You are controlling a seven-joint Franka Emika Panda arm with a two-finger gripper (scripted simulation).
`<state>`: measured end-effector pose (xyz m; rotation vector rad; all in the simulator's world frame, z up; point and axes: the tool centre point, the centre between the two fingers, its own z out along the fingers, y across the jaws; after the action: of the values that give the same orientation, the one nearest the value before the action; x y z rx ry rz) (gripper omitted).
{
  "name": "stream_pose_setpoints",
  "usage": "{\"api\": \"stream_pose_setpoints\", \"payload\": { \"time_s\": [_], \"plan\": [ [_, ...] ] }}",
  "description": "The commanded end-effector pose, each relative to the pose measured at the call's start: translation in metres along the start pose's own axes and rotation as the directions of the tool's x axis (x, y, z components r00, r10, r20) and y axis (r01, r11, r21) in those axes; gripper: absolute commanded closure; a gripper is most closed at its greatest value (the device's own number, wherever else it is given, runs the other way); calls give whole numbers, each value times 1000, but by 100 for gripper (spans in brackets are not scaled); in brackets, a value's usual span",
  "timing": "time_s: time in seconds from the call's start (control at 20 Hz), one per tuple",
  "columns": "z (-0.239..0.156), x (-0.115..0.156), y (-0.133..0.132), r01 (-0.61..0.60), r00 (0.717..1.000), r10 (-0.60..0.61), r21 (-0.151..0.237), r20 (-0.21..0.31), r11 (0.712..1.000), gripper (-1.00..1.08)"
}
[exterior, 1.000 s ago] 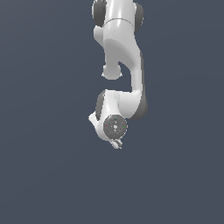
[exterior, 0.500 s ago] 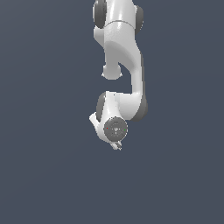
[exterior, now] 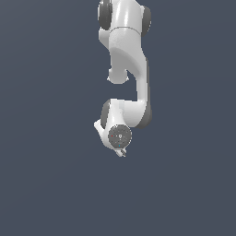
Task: Pick up the object and move it to a goal position.
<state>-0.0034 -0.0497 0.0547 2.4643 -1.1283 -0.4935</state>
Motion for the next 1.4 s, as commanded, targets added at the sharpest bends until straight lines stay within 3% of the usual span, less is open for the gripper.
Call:
{"api": "stream_pose_setpoints", "payload": {
  "time_s": [0.0, 0.05, 0.75, 1.35],
  "plan": [
    [2, 0, 0, 0, 1000, 0, 1, -1, 1000, -60],
    [2, 0, 0, 0, 1000, 0, 1, -1, 1000, 108],
    [-1, -2, -2, -2, 1000, 2, 1, -1, 1000, 108],
    [-42, -29, -39, -1, 1000, 1, 1, 0, 1000, 108]
  ]
}}
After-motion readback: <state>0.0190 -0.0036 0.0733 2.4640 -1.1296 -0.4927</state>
